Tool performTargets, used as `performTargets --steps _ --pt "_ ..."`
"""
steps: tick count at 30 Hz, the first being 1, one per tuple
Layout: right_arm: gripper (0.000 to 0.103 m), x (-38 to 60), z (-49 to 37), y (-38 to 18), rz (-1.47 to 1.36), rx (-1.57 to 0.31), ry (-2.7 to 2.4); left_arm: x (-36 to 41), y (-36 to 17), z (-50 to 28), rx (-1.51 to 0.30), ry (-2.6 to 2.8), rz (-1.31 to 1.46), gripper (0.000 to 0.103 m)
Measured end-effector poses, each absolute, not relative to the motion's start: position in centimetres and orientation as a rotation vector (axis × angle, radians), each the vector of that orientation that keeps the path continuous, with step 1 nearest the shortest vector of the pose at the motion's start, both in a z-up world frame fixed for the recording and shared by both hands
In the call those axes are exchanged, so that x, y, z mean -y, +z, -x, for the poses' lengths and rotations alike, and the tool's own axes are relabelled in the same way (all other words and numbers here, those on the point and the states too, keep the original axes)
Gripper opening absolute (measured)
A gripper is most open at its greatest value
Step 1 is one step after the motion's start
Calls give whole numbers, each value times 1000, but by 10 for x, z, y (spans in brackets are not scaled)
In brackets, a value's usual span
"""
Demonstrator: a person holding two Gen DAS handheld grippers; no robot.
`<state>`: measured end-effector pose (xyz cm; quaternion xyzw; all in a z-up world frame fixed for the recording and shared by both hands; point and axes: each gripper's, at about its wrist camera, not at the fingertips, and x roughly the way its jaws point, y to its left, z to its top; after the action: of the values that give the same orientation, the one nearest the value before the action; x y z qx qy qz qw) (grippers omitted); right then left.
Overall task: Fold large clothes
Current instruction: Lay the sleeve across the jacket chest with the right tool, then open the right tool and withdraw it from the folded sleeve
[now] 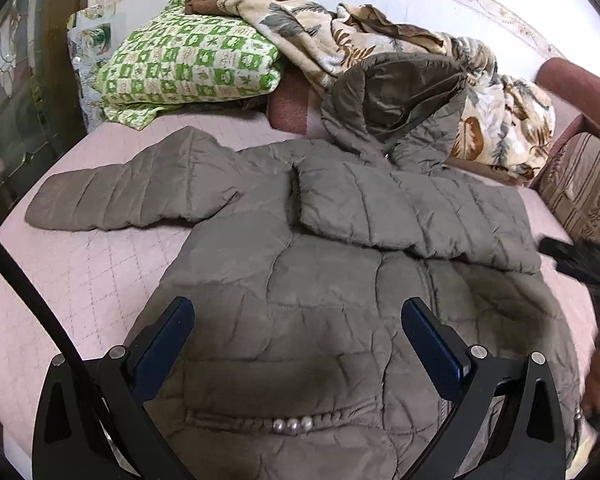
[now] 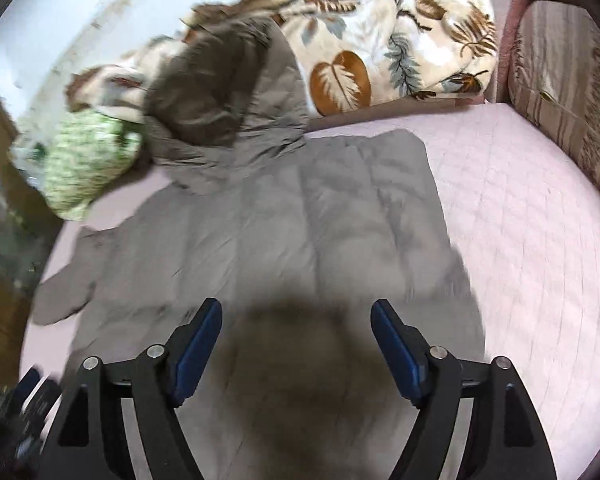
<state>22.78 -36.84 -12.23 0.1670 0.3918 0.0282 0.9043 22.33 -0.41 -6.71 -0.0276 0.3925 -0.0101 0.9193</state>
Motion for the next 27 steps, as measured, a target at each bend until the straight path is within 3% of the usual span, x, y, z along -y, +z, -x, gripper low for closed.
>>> performTargets --steps 6,17,27 --pt "81 342 -183 -162 -422 -891 108 5 -80 -199 -832 41 -2 103" --pt "81 262 -176 -182 -39 -949 162 0 -114 -165 -952 86 -107 103" --pt "81 278 -177 -157 -181 -836 201 -5 -128 -163 -913 41 -101 103"
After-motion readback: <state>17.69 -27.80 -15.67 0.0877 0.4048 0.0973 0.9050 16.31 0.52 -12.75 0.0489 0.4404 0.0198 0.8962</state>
